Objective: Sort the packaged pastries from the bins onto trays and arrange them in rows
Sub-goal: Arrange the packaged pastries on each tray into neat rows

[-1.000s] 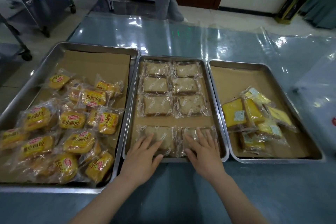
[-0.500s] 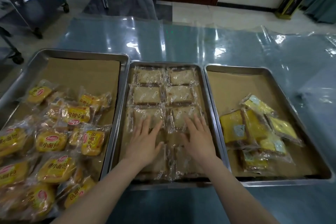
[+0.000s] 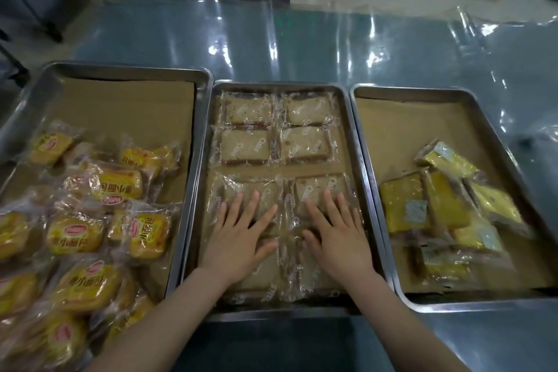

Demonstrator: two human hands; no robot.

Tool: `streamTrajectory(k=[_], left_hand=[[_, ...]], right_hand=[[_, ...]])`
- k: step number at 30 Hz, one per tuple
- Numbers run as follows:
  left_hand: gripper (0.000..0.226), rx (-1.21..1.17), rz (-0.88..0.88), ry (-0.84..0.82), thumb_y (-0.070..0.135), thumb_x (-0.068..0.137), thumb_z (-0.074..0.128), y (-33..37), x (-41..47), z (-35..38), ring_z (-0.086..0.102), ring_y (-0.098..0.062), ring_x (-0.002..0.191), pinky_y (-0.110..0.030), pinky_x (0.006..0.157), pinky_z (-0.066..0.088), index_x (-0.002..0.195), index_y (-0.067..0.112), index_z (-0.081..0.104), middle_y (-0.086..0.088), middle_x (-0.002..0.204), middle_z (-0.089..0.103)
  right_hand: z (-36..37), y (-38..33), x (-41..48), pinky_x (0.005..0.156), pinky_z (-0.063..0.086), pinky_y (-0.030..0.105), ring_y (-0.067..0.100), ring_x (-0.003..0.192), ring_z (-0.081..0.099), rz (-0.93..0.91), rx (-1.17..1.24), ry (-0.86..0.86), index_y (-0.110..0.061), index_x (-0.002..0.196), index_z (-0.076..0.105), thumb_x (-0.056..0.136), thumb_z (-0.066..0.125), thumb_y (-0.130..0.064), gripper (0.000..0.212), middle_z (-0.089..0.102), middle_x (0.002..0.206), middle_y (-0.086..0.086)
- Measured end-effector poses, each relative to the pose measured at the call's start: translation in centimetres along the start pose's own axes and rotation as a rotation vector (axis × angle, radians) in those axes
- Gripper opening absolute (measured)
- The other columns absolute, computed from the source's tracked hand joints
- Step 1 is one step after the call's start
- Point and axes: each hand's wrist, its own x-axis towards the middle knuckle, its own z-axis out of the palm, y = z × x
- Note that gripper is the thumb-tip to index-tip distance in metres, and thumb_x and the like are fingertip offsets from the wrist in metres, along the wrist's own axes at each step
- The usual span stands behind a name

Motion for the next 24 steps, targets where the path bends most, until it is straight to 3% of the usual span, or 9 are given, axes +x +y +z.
streamTrajectory(k=[7, 14, 20, 24], left_hand=[[0.07, -0.041, -0.028, 0.051, 0.075, 0.079, -0.002, 0.1, -0.7, -0.4, -0.038, -0.018, 0.134, -0.042, 0.107, -0.023, 0.137, 0.048, -0.028, 0.003, 0.149, -0.035], [0.069, -0.086, -0.099, 0.14, 0.069, 0.081, -0.002, -1.2, 4.2, -3.5, -0.038, -0.015, 0.134, -0.039, 0.109, -0.02, 0.14, 0.042, -0.028, 0.001, 0.149, -0.037], [0.065, -0.085, -0.152, 0.071, 0.064, 0.09, 0.013, -3.3, 9.8, -4.6, -0.033, -0.026, 0.134, -0.042, 0.108, -0.018, 0.144, 0.042, -0.014, -0.003, 0.151, -0.029], [0.065, -0.063, -0.101, 0.013, 0.07, 0.084, 0.009, -3.9, 10.3, -4.0, -0.029, -0.03, 0.134, -0.045, 0.107, -0.017, 0.144, 0.046, -0.004, -0.001, 0.153, -0.021]], right_hand=[[-1.0, -0.4, 0.1, 0.116, 0.002, 0.044, 0.022, 0.147, -0.003, 0.025, 0.054, 0.047, -0.039, 0.149, 0.017, 0.09, 0.013, -0.061, 0.063, 0.005, 0.16, -0.003], [-3.6, -1.4, 7.2, 0.117, -0.004, 0.042, 0.02, 0.144, -0.017, -0.001, 0.135, 0.108, -0.036, 0.15, 0.014, 0.094, 0.021, -0.056, 0.06, -0.004, 0.16, -0.002], [-3.9, -1.2, 13.2, 0.118, -0.005, 0.048, 0.028, 0.142, -0.021, -0.005, 0.051, -0.044, -0.041, 0.15, 0.002, 0.097, 0.025, -0.056, 0.06, -0.011, 0.159, 0.0], [-3.0, -0.7, 11.8, 0.117, -0.005, 0.05, 0.032, 0.143, -0.018, 0.044, 0.069, -0.063, -0.045, 0.149, 0.004, 0.094, 0.024, -0.061, 0.06, -0.009, 0.159, -0.003]])
